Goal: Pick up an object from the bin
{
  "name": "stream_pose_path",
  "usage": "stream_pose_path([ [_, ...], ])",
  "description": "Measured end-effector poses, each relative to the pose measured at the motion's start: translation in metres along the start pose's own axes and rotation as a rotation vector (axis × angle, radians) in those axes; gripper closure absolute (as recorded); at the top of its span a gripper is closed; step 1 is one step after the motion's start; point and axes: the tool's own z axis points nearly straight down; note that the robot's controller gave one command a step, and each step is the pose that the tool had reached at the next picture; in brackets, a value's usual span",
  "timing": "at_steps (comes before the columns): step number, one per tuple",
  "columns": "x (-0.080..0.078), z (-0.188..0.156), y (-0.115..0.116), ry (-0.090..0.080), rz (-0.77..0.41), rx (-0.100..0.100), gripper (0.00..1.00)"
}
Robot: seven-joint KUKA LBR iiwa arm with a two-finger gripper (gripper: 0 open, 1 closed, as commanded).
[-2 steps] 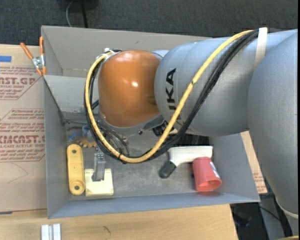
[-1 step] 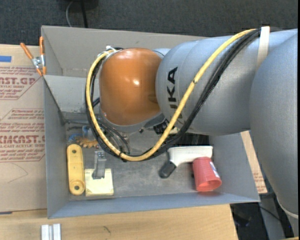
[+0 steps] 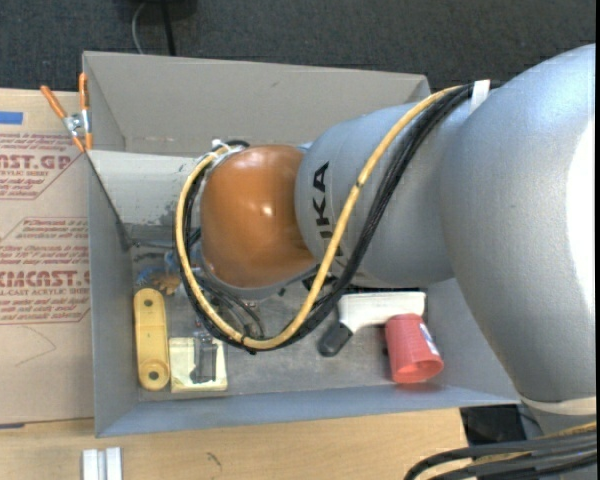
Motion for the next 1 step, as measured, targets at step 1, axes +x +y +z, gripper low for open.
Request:
stream_pose_path([
  [1,0.0081,0.0229,-0.0085,0.006,0.036,0.0,0.0],
])
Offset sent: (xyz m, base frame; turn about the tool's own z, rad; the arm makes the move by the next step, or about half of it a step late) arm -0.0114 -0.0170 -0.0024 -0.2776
